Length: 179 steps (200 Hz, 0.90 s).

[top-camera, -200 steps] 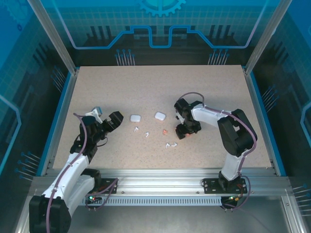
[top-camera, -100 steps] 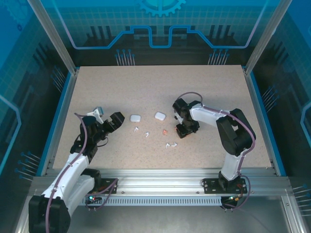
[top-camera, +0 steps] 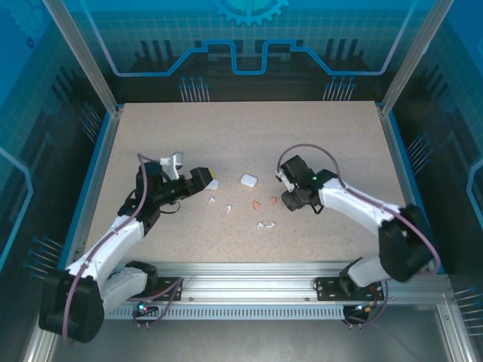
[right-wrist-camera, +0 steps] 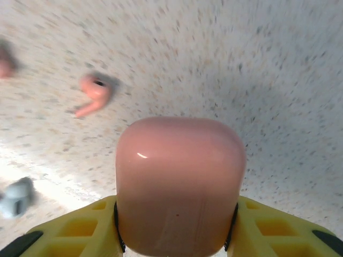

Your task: Insert the wireless bluetooth earbuds into the charging case

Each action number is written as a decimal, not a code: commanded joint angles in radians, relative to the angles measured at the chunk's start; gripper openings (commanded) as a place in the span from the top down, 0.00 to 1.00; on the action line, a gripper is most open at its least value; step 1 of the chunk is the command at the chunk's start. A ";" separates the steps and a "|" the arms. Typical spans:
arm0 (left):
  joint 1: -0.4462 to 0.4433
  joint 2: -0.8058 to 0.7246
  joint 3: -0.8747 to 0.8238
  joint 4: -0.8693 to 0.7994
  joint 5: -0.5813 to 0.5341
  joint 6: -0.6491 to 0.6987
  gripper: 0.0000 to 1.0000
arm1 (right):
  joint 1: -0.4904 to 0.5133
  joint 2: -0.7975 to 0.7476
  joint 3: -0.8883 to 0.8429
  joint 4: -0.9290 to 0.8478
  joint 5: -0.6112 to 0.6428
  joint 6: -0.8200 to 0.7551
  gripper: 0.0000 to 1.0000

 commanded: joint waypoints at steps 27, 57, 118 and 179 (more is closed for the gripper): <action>-0.144 0.190 0.150 0.048 0.195 0.025 0.15 | 0.090 -0.314 -0.166 0.240 -0.106 -0.157 0.57; -0.222 0.275 0.220 0.066 0.240 0.043 0.22 | 0.139 -0.366 -0.192 0.262 -0.101 -0.188 0.58; -0.342 0.377 0.299 0.055 0.263 0.086 0.24 | 0.225 -0.365 -0.162 0.253 -0.061 -0.229 0.58; -0.381 0.443 0.344 0.044 0.260 0.091 0.34 | 0.239 -0.374 -0.132 0.241 -0.087 -0.229 0.58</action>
